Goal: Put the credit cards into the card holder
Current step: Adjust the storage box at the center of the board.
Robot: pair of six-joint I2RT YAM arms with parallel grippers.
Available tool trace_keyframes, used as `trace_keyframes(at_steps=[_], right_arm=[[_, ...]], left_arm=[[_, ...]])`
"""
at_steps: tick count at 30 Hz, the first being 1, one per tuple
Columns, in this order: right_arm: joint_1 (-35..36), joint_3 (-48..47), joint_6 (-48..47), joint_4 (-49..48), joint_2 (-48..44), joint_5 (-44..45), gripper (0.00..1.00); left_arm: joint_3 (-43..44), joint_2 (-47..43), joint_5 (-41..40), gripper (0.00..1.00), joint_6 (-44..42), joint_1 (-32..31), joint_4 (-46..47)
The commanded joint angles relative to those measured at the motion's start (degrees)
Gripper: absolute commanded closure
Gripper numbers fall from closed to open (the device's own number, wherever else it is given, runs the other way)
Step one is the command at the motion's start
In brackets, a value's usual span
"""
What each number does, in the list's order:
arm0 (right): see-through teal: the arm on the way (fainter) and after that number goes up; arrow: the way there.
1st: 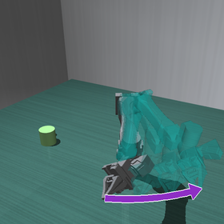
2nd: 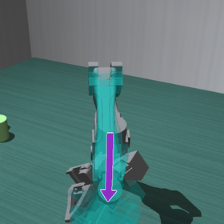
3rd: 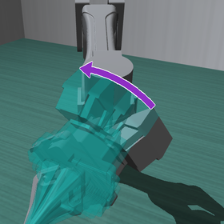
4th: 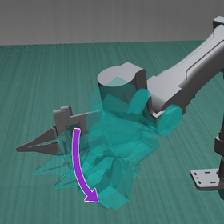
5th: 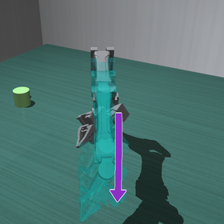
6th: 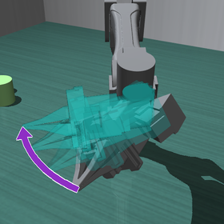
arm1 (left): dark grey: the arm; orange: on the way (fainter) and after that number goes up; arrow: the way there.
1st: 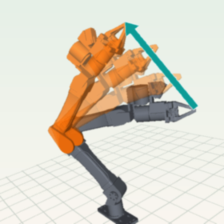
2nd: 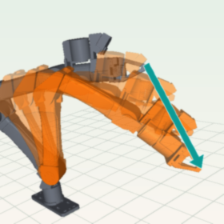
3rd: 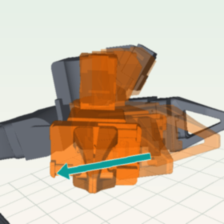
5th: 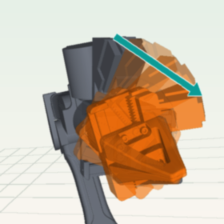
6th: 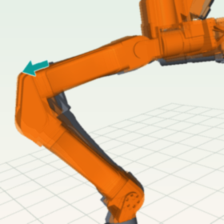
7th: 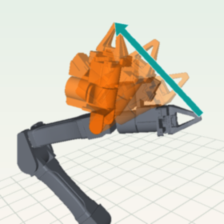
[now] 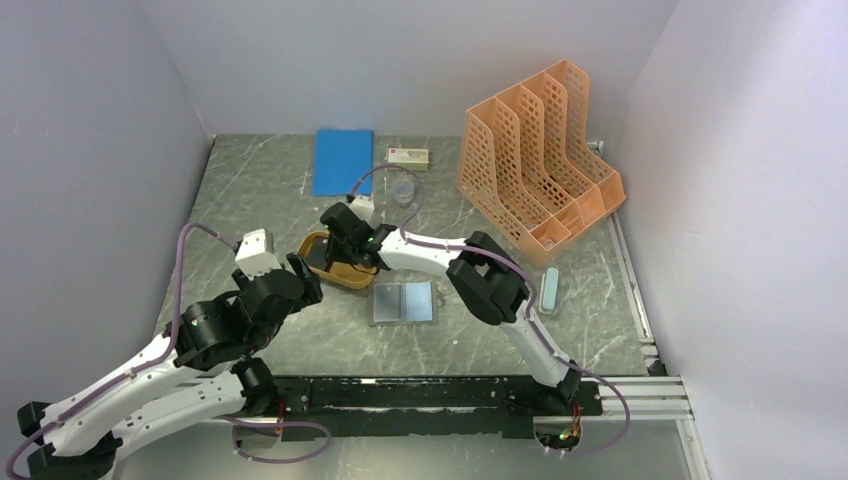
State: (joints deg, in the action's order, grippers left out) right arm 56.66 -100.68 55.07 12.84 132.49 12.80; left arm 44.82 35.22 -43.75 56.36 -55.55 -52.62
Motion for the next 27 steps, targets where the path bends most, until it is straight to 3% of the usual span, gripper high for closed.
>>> trace_keyframes(at_steps=[1, 10, 18, 27], right_arm=[[-1.1, 5.7, -1.1, 3.8, -0.6, 0.9, 0.64], [-2.2, 12.5, 1.1, -4.4, -5.9, -2.9, 0.72], [-2.3, 15.2, 0.3, -8.9, -11.5, -4.7, 0.65], [-5.1, 14.5, -6.3, -2.5, -11.0, -8.5, 0.63]], left_arm=[[-0.4, 0.3, -2.0, 0.21, 0.6, -0.4, -0.8], [-0.6, 0.7, -2.3, 0.21, 0.7, -0.5, -0.7], [0.5, 9.4, -1.7, 0.22, -3.7, 0.7, 4.7], [5.5, 24.3, 16.6, 0.24, -14.1, 18.2, 17.1]])
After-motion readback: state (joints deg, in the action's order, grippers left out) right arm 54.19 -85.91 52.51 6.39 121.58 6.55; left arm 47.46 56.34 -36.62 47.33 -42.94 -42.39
